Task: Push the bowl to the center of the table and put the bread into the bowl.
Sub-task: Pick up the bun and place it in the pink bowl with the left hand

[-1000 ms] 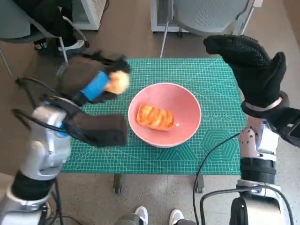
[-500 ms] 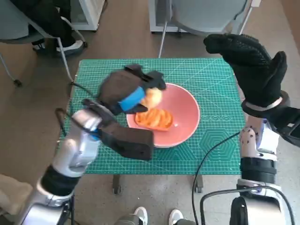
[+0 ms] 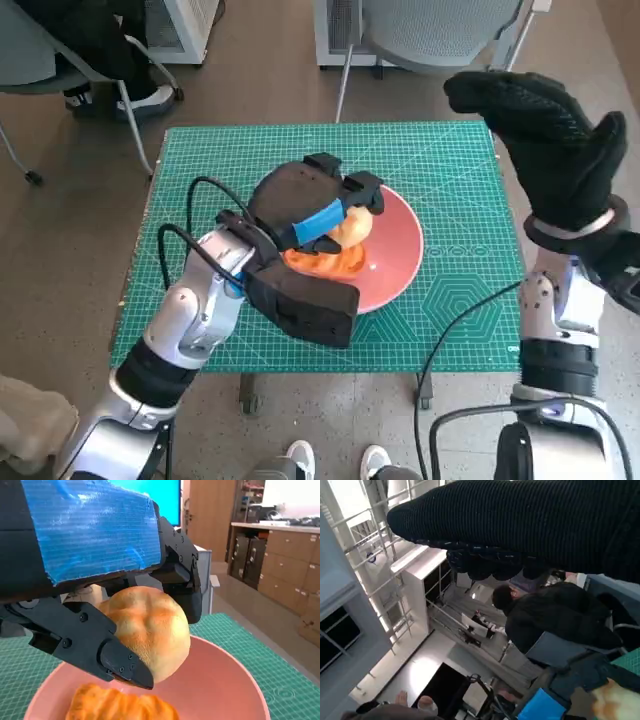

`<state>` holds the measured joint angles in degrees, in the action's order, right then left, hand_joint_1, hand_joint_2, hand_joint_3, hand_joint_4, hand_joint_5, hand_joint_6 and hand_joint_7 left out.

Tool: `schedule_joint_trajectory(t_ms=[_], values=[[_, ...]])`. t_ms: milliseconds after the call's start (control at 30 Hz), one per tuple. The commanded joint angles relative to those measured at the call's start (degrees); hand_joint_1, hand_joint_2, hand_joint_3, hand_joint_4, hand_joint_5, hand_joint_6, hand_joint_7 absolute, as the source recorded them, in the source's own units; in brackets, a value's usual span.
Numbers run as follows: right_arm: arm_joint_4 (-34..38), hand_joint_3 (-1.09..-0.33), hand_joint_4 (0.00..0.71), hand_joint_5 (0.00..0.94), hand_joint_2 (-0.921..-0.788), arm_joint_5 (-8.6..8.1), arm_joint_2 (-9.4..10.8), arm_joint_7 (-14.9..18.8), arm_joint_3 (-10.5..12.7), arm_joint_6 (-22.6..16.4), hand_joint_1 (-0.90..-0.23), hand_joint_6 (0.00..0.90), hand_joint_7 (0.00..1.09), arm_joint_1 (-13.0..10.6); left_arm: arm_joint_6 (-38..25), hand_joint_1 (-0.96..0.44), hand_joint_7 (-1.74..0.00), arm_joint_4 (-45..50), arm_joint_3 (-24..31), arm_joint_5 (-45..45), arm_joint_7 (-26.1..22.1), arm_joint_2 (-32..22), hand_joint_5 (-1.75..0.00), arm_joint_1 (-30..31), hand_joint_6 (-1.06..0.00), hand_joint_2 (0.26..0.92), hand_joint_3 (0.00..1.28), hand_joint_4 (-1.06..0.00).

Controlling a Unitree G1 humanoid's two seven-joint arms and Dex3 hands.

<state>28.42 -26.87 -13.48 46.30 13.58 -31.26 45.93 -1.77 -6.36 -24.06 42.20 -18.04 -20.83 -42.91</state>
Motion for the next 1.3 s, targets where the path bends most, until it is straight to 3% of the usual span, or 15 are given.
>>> schedule_joint_trajectory(t_ms=[33, 167, 367, 433, 467, 500, 567, 633, 800, 933, 1300], values=[[-1.1, -0.824, 0.346, 0.002, -0.921, 0.27, -0.6, -0.9, 0.1, 1.0, -0.7, 0.425, 0.01, -2.0, 0.8, 0.0, -1.07, -3.2, -0.3, -1.1, -0.3, 1.4, -1.17, -1.3, -0.63, 0.914, 0.05, -0.77], [-1.4, -0.823, 0.35, 0.004, -0.921, 0.46, -0.6, -1.4, 0.1, 1.2, -0.705, 0.425, 0.01, -2.2, 1.0, 0.0, -1.12, -4.6, -0.2, -1.3, -0.5, 1.7, -1.13, -1.4, -0.61, 0.917, 0.05, -0.77], [-1.9, -0.822, 0.353, 0.004, -0.921, 0.84, -0.6, -2.2, -0.1, 1.2, -0.707, 0.425, 0.01, -2.4, -0.5, 0.0, -1.04, -4.9, 0.0, -2.3, -3.2, 2.0, -1.22, -1.4, -0.64, 0.92, 0.05, -0.74], [-2.0, -0.822, 0.353, 0.004, -0.921, 1.05, -0.5, -2.5, -0.2, 1.1, -0.708, 0.425, 0.01, -2.5, -1.9, 0.0, -1.19, -4.1, -0.4, -2.0, -5.3, 1.7, -1.33, -1.2, -0.52, 0.92, 0.16, -0.61], [-2.1, -0.822, 0.353, 0.004, -0.921, 1.12, -0.5, -2.6, -0.3, 1.0, -0.708, 0.425, 0.01, -2.5, -2.3, -0.08, -0.97, -3.8, -0.6, -1.7, -5.9, 1.5, -0.99, -1.1, -0.45, 0.909, 0.14, -0.48], [-2.1, -0.822, 0.353, 0.004, -0.921, 1.17, -0.5, -2.7, -0.3, 1.0, -0.709, 0.425, 0.01, -2.5, -2.4, -0.11, -0.85, -3.2, -0.8, -1.3, -6.2, 1.2, -0.82, -0.9, -0.44, 0.912, 0.12, -0.46], [-2.0, -0.822, 0.353, 0.003, -0.921, 1.21, -0.5, -2.9, -0.4, 1.0, -0.712, 0.425, 0.01, -2.6, -2.5, -0.27, -0.46, -1.9, -1.0, -0.5, -6.7, 0.6, -0.34, -0.3, -0.4, 0.917, 0.08, -0.37], [-2.0, -0.822, 0.353, 0.003, -0.921, 1.2, -0.5, -3.0, -0.4, 1.0, -0.714, 0.425, 0.01, -2.6, -2.7, -0.36, -0.3, -1.3, -1.1, -0.3, -7.0, 0.3, -0.18, -0.1, -0.37, 0.919, 0.07, -0.31], [-2.0, -0.821, 0.353, 0.003, -0.921, 1.19, -0.6, -3.2, -0.5, 1.0, -0.715, 0.425, 0.01, -2.6, -2.5, -0.43, -0.16, -0.7, -1.1, 0.1, -7.1, 0.2, -0.03, 0.1, -0.34, 0.921, 0.06, -0.26], [-1.8, -0.821, 0.353, 0.003, -0.921, 1.34, -0.2, -3.4, -0.9, 0.8, -0.716, 0.426, 0.01, -2.4, 1.2, -0.52, -0.08, -0.9, -0.4, 0.5, -3.0, -1.0, -0.01, 1.1, -0.26, 0.921, 0.07, -0.18], [-1.5, -0.819, 0.356, 0.003, -0.921, 1.0, -0.1, -3.1, -1.0, 0.7, -0.725, 0.425, 0.01, -2.2, 3.5, -0.52, -0.04, 0.1, 1.6, -1.1, -0.6, -1.5, 0.0, 2.5, -0.21, 0.921, 0.06, -0.14]])
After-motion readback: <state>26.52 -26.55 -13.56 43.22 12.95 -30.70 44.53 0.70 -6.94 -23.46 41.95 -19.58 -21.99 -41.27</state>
